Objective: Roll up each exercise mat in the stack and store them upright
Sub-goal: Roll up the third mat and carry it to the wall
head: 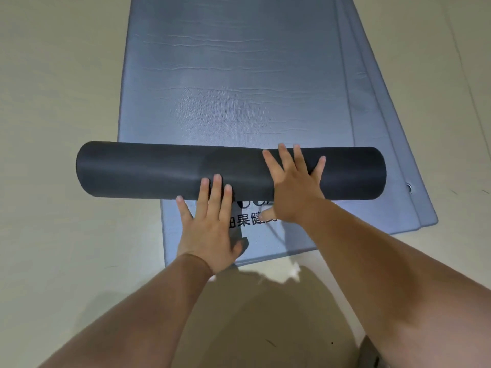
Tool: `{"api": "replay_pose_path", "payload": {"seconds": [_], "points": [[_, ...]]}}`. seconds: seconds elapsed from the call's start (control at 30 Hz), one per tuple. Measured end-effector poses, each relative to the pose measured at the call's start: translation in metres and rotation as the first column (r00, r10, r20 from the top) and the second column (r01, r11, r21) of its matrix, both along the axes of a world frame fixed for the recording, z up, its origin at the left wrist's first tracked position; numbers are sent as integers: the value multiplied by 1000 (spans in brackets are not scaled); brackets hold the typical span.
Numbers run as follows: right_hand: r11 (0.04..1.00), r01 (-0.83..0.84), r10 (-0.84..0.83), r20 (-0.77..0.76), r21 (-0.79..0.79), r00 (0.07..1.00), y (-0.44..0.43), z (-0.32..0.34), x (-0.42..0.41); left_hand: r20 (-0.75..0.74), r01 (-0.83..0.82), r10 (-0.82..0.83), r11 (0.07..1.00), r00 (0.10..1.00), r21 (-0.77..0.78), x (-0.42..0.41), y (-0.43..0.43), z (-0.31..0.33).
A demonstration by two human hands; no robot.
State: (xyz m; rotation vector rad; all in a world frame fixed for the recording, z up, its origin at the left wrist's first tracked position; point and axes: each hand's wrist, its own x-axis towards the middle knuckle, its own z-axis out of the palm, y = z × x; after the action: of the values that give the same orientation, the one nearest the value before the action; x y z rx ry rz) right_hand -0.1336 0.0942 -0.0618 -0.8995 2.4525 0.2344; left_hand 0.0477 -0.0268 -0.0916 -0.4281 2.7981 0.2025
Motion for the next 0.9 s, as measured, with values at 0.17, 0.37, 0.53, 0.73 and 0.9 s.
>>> {"api": "replay_pose_path", "payload": {"seconds": [0.17, 0.37, 0.53, 0.73, 0.9], "points": [[985, -82, 46, -232, -151, 972, 7, -4, 8, 25, -45, 44, 997, 999, 55, -41, -21, 14], [992, -116, 99, -284, -41, 954, -4, -6, -8, 54, -80, 75, 993, 996, 92, -72, -35, 28], [989, -132, 120, -172, -62, 978, -12, 7, -30, 70, -79, 73, 993, 995, 90, -66, -32, 33], [979, -132, 100, -198, -153, 975, -4, 7, -17, -5, -69, 70, 996, 998, 48, -52, -27, 44], [970, -200, 181, -142, -135, 973, 6, 26, 15, -15, -35, 35, 999, 999, -26, -11, -14, 47]]}}
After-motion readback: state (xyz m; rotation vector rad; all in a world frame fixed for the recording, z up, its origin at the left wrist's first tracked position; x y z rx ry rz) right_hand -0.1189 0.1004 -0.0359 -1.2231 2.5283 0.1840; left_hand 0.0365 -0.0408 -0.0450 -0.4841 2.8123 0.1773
